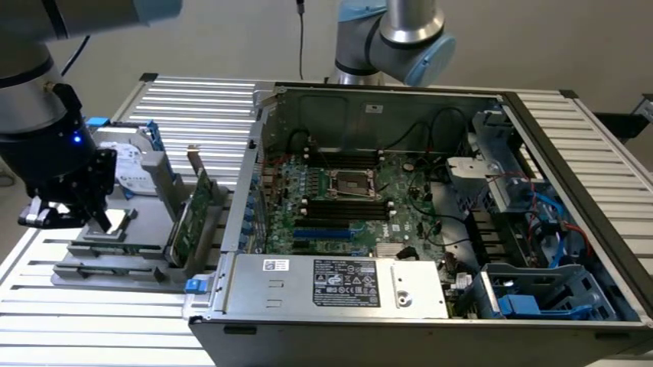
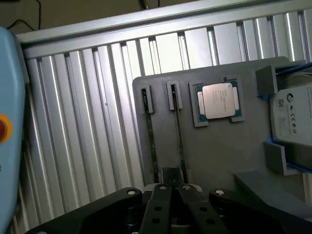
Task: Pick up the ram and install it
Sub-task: 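Pick up the ram and move it above insertion slot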
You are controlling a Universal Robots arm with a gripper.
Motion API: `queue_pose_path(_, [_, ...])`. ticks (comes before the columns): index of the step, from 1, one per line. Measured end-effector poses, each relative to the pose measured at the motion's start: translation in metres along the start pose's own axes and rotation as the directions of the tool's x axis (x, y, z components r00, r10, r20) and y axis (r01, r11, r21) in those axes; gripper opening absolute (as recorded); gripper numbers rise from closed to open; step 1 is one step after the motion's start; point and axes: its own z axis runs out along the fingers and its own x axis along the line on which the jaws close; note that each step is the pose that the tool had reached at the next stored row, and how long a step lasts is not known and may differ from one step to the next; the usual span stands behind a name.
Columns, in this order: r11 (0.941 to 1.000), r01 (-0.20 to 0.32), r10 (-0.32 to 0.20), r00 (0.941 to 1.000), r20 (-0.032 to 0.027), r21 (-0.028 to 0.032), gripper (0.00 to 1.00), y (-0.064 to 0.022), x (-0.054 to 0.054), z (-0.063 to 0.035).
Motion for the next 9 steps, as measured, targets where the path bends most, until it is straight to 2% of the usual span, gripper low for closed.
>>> queue_pose_path(2, [0.9998,0.02,-0.02,0.9998,-0.0005,0.0042,0.11,0.0004,0.0,0.0014])
queue_pose_path(5, [0.9994,0.029,-0.029,0.9996,0.0009,0.0192,0.11,0.0046,0.0009,0.0037])
queue_pose_path(6, [0.9993,0.03,-0.03,0.9996,0.0014,0.0219,0.11,0.0065,0.0017,0.0039])
queue_pose_path(9, [0.9992,0.032,-0.032,0.9995,0.0013,0.0221,0.12,0.0081,0.0044,0.0041])
